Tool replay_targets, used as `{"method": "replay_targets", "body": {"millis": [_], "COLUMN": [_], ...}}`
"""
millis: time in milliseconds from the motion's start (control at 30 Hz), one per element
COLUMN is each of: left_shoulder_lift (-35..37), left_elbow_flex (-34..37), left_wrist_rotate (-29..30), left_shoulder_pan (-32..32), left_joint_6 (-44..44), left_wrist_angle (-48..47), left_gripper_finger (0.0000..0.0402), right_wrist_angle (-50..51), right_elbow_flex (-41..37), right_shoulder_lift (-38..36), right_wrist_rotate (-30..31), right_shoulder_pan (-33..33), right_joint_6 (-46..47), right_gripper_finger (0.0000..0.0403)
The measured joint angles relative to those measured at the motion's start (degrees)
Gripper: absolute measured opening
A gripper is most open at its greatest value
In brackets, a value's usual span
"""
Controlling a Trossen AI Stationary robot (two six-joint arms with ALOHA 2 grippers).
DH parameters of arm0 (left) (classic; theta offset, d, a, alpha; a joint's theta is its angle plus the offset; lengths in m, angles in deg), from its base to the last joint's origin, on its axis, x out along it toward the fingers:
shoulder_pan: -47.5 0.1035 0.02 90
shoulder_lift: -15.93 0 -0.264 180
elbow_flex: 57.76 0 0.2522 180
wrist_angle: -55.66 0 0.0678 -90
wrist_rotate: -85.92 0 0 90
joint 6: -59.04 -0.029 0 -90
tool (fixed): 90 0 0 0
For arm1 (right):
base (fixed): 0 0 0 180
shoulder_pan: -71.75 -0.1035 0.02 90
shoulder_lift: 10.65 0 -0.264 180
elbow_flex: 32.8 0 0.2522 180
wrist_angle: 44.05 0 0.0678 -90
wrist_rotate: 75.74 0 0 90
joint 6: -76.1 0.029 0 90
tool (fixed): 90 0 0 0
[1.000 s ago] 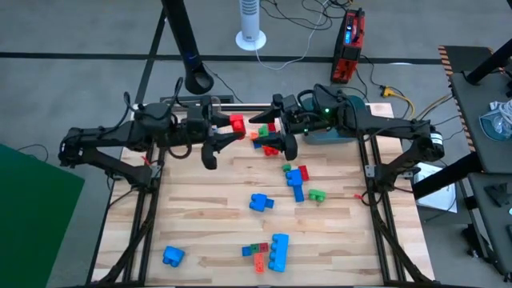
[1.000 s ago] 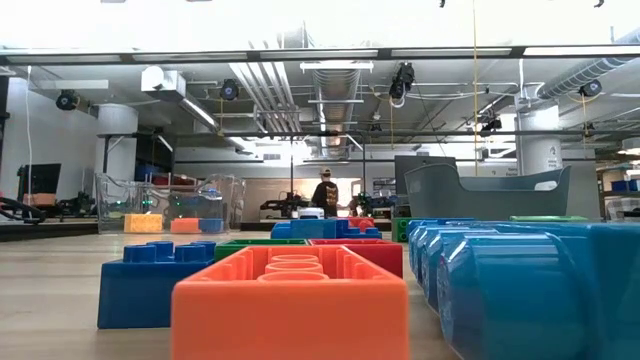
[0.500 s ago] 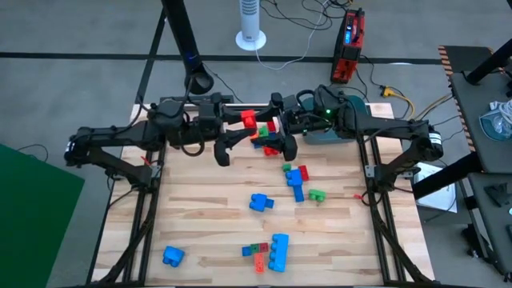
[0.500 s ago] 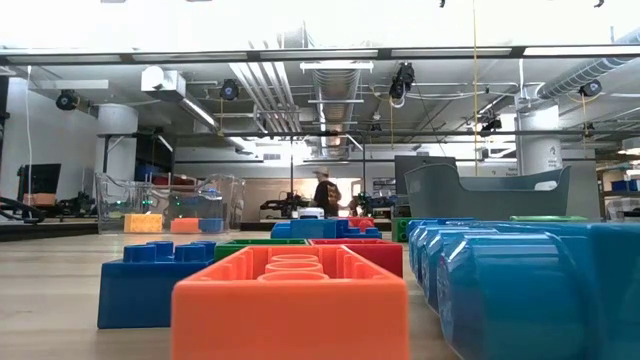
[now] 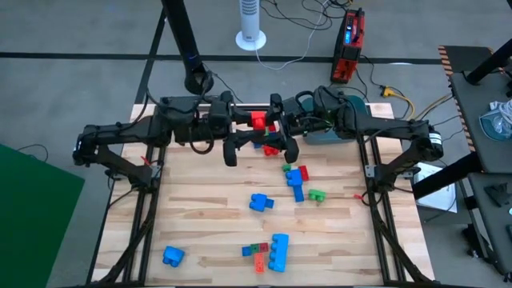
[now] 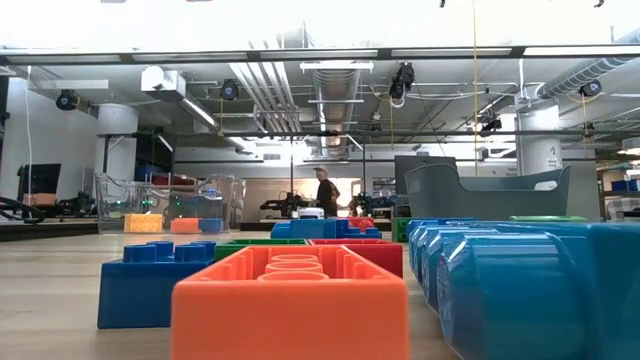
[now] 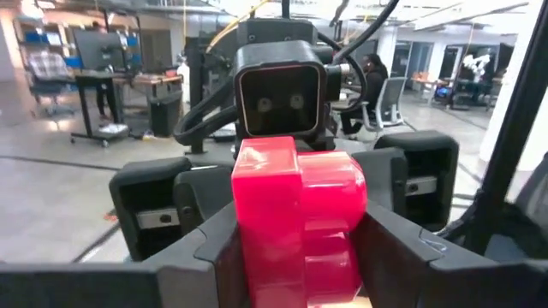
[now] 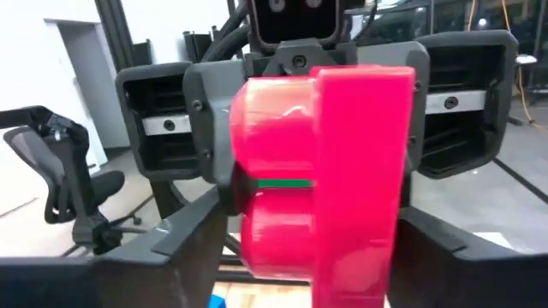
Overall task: Sort blocks by size
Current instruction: Put the big red game piece into the blue bin
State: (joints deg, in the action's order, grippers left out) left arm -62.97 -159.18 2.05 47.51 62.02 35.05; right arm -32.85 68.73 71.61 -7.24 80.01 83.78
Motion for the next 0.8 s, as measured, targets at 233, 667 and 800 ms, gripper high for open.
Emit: {"method": "replay_targets", "body": {"millis": [233,667,800], "left_shoulder_lift": [-0.6,4.6,5.4], "left_elbow_flex": [-1.8,-2.6,-5.0], "left_wrist_rotate": [-0.8,11.1,19.1], "left_shoulder_pan": [0.4,0.5,0.7], "left_joint_6": [3.5,2.9,7.7], "left_wrist_angle": [-2.9,-16.6,-24.6], "left_gripper_finger": [0.0202,0.0237,0.0237], "right_wrist_angle": [0.6,26.5,46.4], "right_elbow_flex": [0.0,0.0,0.0], "right_shoulder_lift": [-0.1,-0.8,0.6], "right_wrist_rotate": [-0.4,20.9,47.8], "right_shoulder_pan": [0.0,5.7,10.6], "right_joint_6": [-1.2,-1.5,-0.3], "right_gripper_finger": [0.0158,0.0158,0.0158]}}
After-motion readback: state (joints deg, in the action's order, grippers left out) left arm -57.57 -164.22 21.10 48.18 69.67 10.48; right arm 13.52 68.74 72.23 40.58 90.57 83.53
